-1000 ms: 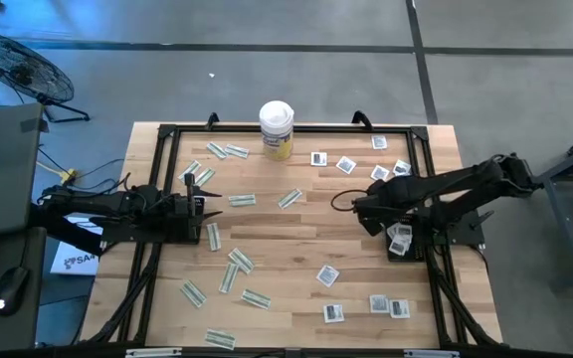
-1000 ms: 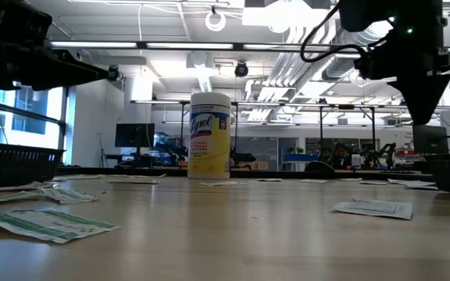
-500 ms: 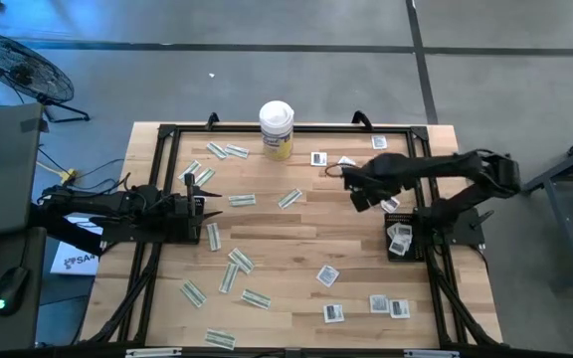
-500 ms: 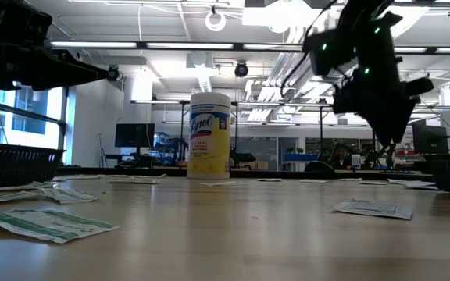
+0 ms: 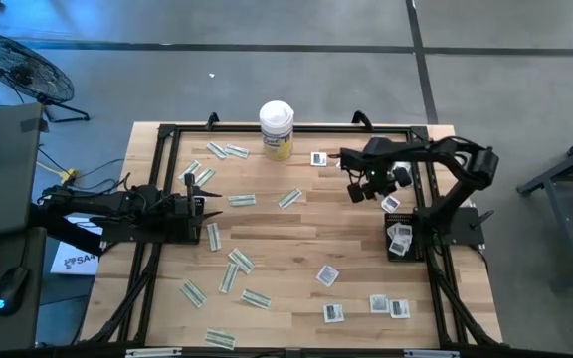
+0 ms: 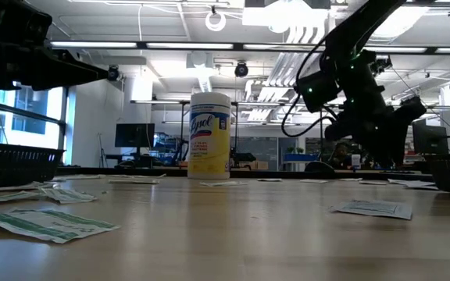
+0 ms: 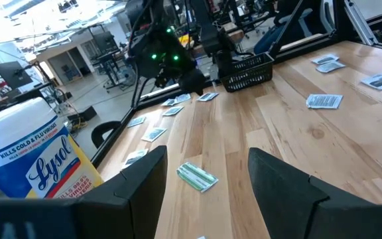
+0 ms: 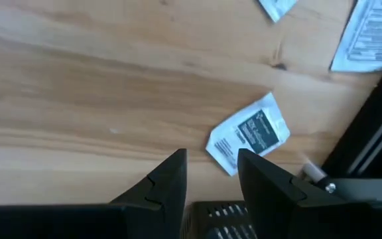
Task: Pick & Place First Aid Supplies
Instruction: Put the towelette pack into the right black basket
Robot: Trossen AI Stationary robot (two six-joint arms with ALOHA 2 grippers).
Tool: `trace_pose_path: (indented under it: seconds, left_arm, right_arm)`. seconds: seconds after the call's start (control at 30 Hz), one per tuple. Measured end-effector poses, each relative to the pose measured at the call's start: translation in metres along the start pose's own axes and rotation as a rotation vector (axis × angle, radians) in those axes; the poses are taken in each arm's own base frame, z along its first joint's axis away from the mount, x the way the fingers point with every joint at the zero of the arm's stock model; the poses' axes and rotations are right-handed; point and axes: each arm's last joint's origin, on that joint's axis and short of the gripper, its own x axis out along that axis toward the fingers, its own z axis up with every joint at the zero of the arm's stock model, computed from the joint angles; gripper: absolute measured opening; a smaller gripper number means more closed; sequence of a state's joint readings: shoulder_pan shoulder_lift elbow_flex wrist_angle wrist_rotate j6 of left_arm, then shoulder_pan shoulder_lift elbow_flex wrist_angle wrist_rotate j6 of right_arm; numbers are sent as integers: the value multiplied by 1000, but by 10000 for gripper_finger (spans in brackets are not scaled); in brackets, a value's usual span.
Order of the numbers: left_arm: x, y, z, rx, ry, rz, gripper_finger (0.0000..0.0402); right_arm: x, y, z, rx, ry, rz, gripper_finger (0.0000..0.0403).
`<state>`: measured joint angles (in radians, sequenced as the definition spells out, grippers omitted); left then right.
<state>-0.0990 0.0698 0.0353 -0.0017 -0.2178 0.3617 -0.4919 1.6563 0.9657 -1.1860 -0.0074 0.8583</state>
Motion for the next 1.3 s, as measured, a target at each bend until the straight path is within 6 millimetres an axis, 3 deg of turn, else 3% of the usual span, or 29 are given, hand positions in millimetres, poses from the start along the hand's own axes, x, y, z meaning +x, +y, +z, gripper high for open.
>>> trace_pose_path:
  seconds: [0.2, 0.4, 0.7, 1.17, 1.3]
  left_arm:
    - [0, 0, 0, 0, 0, 0, 206]
    - [0, 0, 0, 0, 0, 0, 206]
    - [0, 0, 0, 0, 0, 0, 206]
    - [0, 0, 0, 0, 0, 0, 206]
    - [0, 0, 0, 0, 0, 0, 206]
  right_arm:
    - [15, -12, 6, 53, 111, 55, 129]
    - [39, -18, 9, 62, 108, 104, 129]
    - [49, -25, 7, 58, 128, 114, 123]
    - [50, -21, 10, 34, 120, 174, 11]
    - [47, -19, 6, -34, 96, 190, 3]
